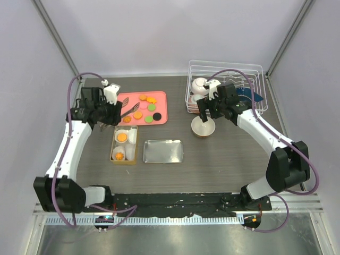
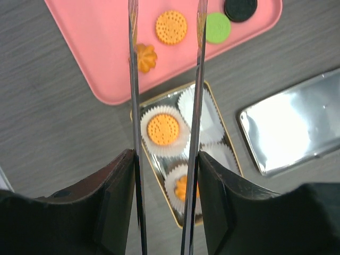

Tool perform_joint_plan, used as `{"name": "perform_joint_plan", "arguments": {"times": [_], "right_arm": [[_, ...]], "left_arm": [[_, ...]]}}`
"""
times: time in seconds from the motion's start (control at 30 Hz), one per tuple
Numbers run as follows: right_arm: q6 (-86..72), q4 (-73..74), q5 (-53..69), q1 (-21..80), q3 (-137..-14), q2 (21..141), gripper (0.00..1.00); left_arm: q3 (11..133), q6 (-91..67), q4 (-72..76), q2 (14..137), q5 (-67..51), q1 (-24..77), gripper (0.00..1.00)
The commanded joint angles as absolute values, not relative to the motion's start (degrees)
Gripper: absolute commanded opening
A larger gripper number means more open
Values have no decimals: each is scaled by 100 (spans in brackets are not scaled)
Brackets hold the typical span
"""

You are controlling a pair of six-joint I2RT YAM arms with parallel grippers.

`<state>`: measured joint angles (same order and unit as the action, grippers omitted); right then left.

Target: Pack the cookies

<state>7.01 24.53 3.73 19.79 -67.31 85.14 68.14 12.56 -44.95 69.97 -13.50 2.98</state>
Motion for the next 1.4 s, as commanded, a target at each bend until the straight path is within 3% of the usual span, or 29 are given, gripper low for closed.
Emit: {"name": "perform_joint_plan", "arguments": {"times": [0.0, 0.4, 1.37], "right_arm": [[756, 2373, 343, 2013, -7005, 8543, 100], [782, 2382, 272, 2013, -7005, 8587, 100], [791, 2408, 290, 2013, -7022, 8543, 100]], "left_arm": [[7268, 1081, -3508, 7575, -1547, 299, 52], [7356, 1107, -3243, 8578, -1661, 325, 52], [7022, 1485, -3674, 8833, -1283, 475, 53]]}}
